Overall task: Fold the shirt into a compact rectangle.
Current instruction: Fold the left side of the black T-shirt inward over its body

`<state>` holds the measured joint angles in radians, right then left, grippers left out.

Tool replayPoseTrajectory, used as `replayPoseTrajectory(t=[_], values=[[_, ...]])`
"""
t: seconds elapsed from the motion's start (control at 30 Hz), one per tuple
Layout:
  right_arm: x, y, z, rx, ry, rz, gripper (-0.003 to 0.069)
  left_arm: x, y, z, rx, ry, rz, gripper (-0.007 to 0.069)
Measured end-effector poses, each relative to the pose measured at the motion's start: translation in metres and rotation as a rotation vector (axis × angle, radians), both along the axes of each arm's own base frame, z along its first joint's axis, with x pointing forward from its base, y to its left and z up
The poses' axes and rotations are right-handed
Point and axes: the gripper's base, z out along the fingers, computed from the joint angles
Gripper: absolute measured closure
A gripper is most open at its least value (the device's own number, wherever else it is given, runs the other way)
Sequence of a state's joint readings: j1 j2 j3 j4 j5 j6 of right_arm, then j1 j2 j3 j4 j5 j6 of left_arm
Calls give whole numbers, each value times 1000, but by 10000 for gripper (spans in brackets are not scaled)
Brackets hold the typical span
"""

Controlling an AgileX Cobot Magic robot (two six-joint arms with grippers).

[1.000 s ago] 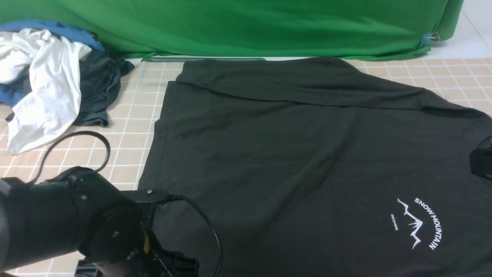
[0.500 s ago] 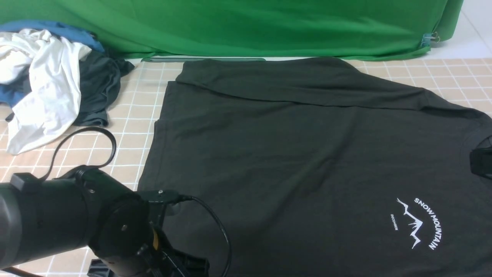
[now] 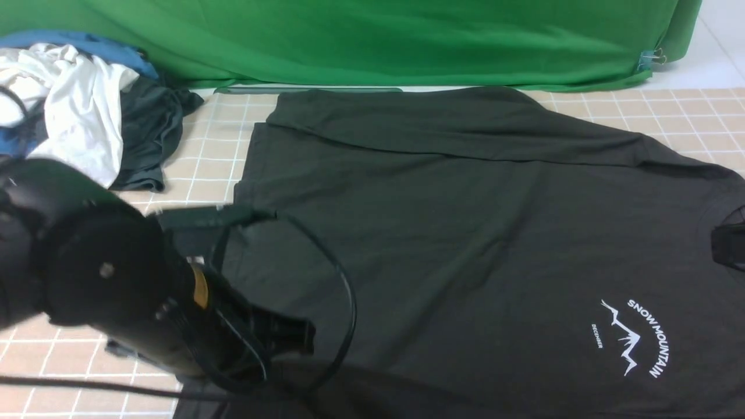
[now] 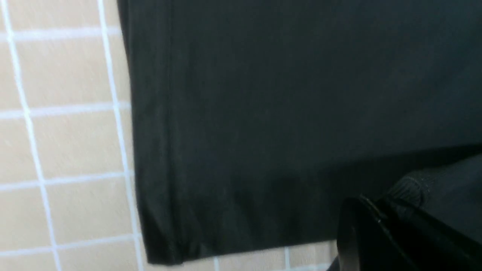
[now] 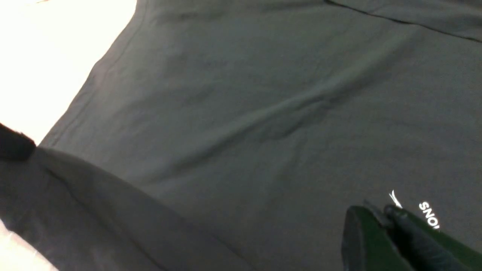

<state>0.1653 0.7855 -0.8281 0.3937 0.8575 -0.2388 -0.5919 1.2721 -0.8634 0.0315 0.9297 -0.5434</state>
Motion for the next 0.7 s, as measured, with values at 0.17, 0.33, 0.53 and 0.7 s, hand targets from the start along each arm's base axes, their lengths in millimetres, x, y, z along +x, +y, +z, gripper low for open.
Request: replayPoseTrajectory(t=[0.17, 0.33, 0.53, 0.7], values=[[0, 0, 0, 0, 0, 0, 550, 15, 0, 19, 50, -100, -2, 594], [0, 0, 0, 0, 0, 0, 539, 38, 2, 34, 79, -172, 41, 594], [0, 0, 0, 0, 0, 0, 536, 74, 15, 38, 99, -196, 102, 594], [0, 0, 0, 0, 0, 0, 535, 99, 21, 35, 107, -240, 104, 594]])
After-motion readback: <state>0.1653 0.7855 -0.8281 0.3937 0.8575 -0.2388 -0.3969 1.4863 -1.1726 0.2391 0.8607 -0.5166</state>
